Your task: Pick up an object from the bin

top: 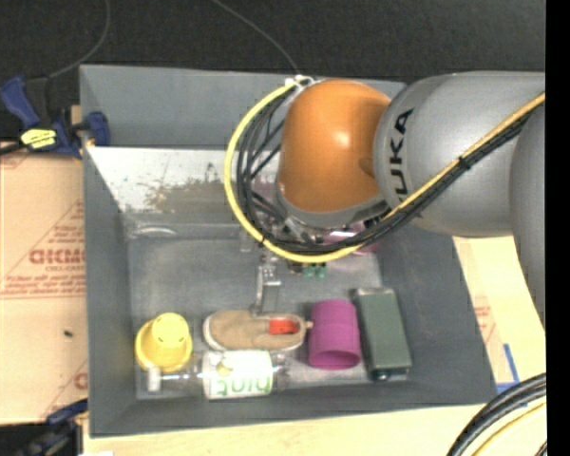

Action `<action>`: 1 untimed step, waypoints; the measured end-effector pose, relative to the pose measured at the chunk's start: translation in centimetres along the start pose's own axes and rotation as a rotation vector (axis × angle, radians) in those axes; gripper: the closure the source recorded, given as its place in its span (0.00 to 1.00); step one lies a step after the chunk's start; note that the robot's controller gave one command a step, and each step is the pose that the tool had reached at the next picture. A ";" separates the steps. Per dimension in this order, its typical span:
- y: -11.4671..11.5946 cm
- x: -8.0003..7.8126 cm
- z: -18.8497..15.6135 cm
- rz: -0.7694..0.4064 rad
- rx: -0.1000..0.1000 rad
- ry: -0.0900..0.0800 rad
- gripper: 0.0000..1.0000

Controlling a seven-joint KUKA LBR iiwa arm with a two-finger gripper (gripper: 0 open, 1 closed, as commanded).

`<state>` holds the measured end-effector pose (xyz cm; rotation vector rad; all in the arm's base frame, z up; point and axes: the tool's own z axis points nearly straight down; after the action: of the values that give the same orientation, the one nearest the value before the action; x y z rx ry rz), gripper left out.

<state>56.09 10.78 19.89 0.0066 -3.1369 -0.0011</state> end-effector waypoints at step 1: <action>-0.1 -0.1 -0.4 0.003 -0.001 -0.006 0.00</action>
Offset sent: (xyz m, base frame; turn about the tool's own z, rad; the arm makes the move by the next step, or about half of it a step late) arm -0.0274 -0.0427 -0.0919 -0.0746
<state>56.18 10.72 20.31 0.0014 -3.1428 -0.0022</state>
